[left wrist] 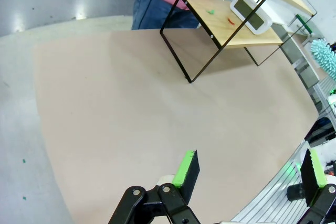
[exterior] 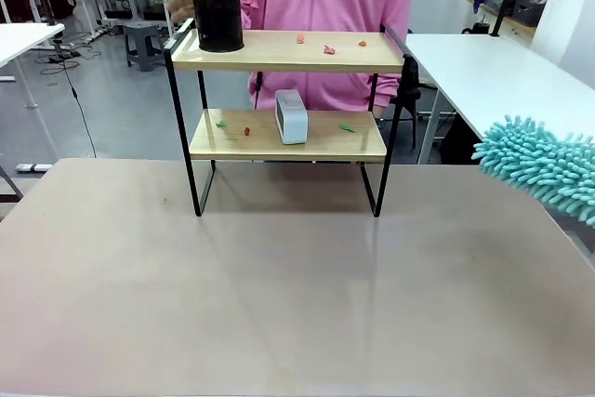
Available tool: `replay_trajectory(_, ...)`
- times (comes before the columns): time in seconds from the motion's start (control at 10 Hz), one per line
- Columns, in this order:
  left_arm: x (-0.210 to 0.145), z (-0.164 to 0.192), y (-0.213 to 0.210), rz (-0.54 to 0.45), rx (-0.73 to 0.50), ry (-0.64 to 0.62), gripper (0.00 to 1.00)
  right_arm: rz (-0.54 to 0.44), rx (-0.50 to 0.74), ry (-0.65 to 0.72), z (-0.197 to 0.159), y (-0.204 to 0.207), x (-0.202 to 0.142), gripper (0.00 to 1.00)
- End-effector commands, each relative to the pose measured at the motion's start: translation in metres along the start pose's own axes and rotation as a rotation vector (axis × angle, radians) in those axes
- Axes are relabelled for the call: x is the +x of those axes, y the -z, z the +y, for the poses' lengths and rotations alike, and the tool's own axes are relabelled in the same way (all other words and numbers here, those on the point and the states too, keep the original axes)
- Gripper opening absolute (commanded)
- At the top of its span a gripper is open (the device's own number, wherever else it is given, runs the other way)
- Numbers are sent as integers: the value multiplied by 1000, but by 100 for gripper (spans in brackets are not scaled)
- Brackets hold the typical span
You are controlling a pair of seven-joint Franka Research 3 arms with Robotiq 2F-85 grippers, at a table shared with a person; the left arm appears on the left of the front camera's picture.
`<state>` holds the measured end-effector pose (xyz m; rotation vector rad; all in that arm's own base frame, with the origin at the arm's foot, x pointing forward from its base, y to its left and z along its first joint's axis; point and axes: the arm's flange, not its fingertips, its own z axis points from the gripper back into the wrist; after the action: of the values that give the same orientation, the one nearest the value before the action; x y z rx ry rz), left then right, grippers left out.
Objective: Clean the shelf.
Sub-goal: Clean the specific tier of the Shelf with the Duster once objects are removed.
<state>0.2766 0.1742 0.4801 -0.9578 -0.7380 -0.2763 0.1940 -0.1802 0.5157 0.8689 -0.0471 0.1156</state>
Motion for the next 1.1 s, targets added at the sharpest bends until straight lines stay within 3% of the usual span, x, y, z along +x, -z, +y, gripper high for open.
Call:
replay_trajectory(0.0, 1, 0, 2, -16, -12, 21, 100, 6, -6, 17, 2, -4, -4, 0)
replay_trajectory(0.8, 1, 0, 2, -16, -12, 21, 100, 6, -6, 17, 2, -4, -4, 0)
replay_trajectory(0.9, 1, 0, 2, -16, -12, 21, 100, 0, 0, 0, 0, 0, 0, 12)
replay_trajectory(1.0, 1, 0, 2, -16, -12, 21, 100, -63, -119, -12, 27, -11, 3, 12)
